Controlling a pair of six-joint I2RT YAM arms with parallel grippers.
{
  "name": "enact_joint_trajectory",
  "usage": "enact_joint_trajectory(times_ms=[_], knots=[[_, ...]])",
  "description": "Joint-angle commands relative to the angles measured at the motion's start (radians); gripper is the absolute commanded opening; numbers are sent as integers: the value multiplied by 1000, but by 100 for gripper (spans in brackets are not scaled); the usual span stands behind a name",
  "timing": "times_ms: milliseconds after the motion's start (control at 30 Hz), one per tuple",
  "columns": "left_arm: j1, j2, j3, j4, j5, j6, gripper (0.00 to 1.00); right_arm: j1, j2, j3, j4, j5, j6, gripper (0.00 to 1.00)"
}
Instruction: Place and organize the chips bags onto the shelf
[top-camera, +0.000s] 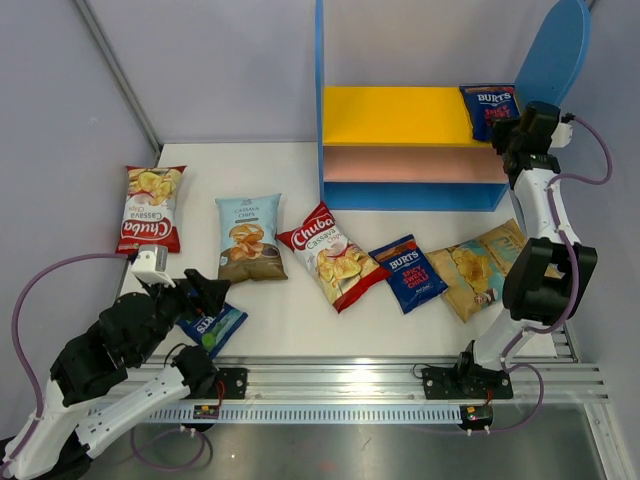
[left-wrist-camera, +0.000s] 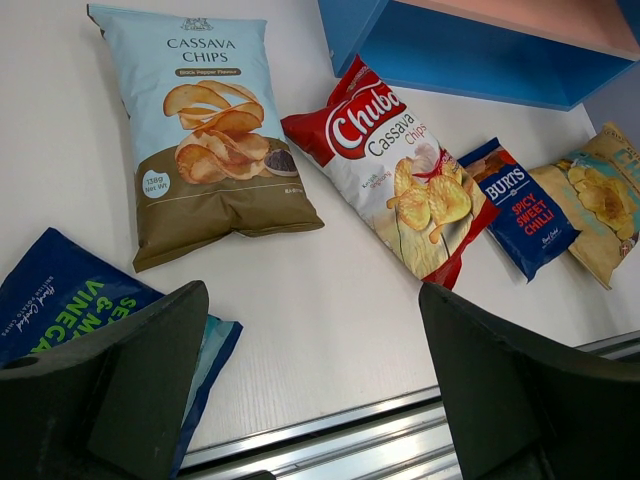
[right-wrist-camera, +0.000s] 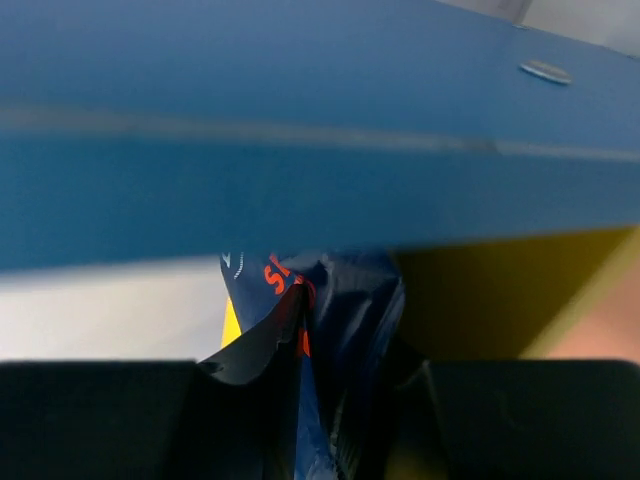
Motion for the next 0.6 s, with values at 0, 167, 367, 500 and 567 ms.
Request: enact_joint_trajectory(times_ms=[0, 167, 367, 500, 567], knots=[[-2, -13, -5, 44, -15, 4, 90, -5, 51, 73, -50, 4, 13, 27], [-2, -6, -5, 49, -8, 8, 90, -5, 38, 91, -124, -23, -10, 34], [-2, 3, -5, 50, -3, 11, 89, -5, -24, 116, -265, 20, -39, 60], [-2, -8, -5, 50, -3, 10, 89, -5, -13, 171, -375, 28, -62, 65], [-2, -9, -6, 49, -6, 8, 90, -5, -7, 206, -434, 16, -80, 67]])
